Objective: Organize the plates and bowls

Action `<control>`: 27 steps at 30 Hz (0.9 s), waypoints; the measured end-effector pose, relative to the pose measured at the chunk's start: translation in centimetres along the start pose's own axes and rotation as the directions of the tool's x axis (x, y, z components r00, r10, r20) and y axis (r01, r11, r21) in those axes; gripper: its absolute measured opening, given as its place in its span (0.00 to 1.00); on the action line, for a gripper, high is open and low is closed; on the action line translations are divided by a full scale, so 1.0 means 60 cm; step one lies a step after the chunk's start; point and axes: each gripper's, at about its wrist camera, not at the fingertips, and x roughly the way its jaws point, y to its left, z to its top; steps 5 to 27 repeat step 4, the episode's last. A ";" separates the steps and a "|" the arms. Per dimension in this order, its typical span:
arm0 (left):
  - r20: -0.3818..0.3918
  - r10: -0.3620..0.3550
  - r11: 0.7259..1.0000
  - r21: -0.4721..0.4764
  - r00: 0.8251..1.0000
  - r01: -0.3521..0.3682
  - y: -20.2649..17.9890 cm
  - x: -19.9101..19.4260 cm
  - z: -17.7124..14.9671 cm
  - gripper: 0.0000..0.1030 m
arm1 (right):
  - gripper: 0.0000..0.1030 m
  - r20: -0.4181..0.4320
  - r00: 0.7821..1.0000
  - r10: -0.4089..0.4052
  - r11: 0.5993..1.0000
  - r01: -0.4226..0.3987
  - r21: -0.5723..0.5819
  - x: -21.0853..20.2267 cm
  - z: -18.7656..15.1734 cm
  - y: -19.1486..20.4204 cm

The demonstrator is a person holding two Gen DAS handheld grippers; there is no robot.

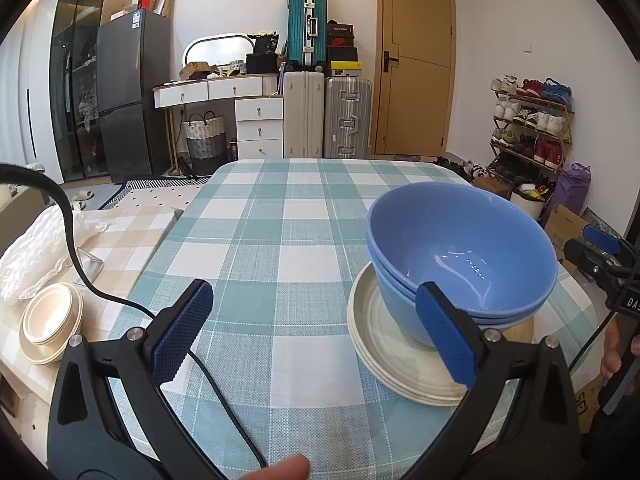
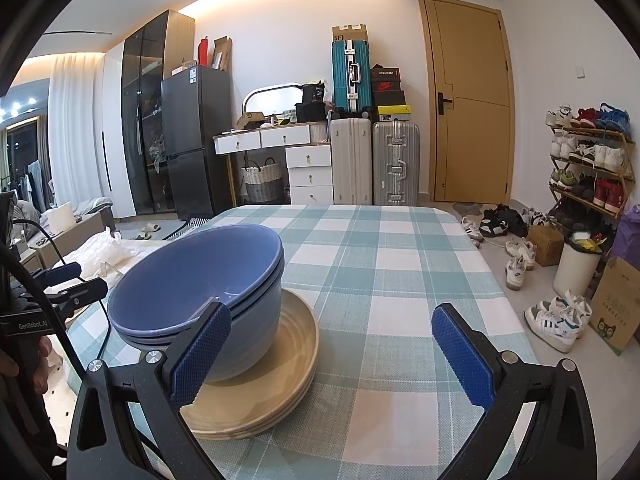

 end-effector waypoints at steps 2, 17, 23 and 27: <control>0.003 0.001 1.000 -0.004 1.000 -0.001 0.000 0.001 0.000 0.98 | 0.99 -0.001 1.000 0.000 1.000 0.000 0.001 -0.001 -0.001 0.000; 0.002 0.001 1.000 -0.001 1.000 -0.001 0.000 0.001 0.000 0.98 | 0.99 -0.003 1.000 0.000 1.000 0.000 0.000 -0.001 -0.001 0.000; 0.002 0.001 1.000 -0.001 1.000 -0.001 0.000 0.001 0.000 0.98 | 0.99 -0.003 1.000 0.000 1.000 0.000 0.000 -0.001 -0.001 0.000; 0.002 0.001 1.000 -0.001 1.000 -0.001 0.000 0.001 0.000 0.98 | 0.99 -0.003 1.000 0.000 1.000 0.000 0.000 -0.001 -0.001 0.000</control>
